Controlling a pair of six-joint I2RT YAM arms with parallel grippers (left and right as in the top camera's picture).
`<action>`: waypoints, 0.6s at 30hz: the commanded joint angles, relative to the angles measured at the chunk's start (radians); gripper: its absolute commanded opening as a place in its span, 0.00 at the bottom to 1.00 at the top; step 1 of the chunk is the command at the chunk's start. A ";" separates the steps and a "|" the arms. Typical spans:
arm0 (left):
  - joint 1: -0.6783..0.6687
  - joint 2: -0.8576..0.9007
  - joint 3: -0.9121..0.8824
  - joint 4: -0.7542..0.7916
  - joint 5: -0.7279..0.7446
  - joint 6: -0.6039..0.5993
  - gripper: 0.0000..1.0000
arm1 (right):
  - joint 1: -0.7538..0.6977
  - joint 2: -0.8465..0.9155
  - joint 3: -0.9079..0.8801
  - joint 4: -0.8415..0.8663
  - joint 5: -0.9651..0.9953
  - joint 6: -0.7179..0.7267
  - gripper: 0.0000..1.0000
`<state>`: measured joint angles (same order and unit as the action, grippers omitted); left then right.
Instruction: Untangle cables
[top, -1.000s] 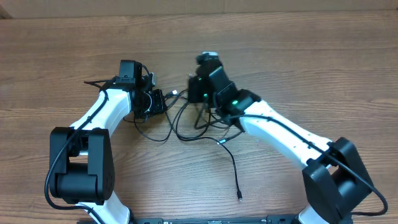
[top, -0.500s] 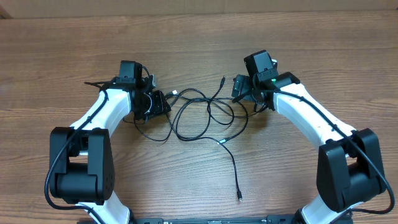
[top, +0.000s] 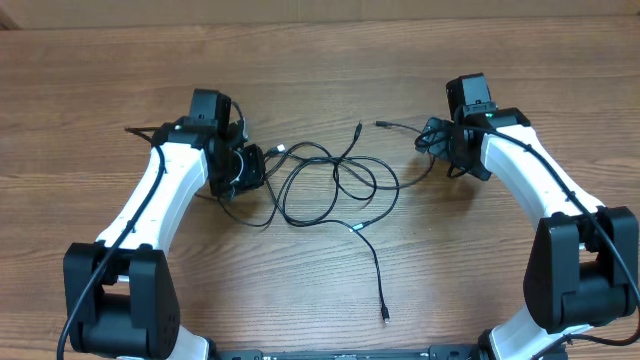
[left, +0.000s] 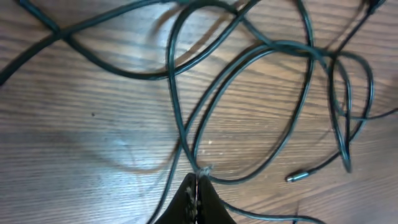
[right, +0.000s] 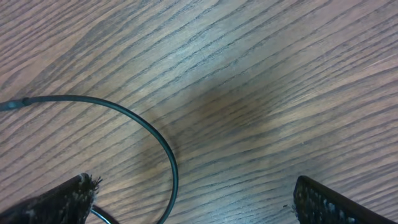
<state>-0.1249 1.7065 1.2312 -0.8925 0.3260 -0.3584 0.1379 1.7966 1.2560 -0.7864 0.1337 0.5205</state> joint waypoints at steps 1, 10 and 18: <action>-0.043 -0.020 0.100 0.001 -0.027 -0.032 0.04 | 0.000 0.001 0.002 0.003 -0.004 0.002 1.00; -0.280 0.153 0.097 0.300 -0.286 -0.095 0.33 | 0.000 0.001 0.002 0.003 -0.004 0.002 1.00; -0.280 0.301 0.097 0.404 -0.289 -0.122 0.33 | 0.000 0.001 0.002 0.003 -0.004 0.002 1.00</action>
<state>-0.4118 1.9785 1.3209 -0.4995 0.0547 -0.4698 0.1379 1.7966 1.2560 -0.7864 0.1333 0.5209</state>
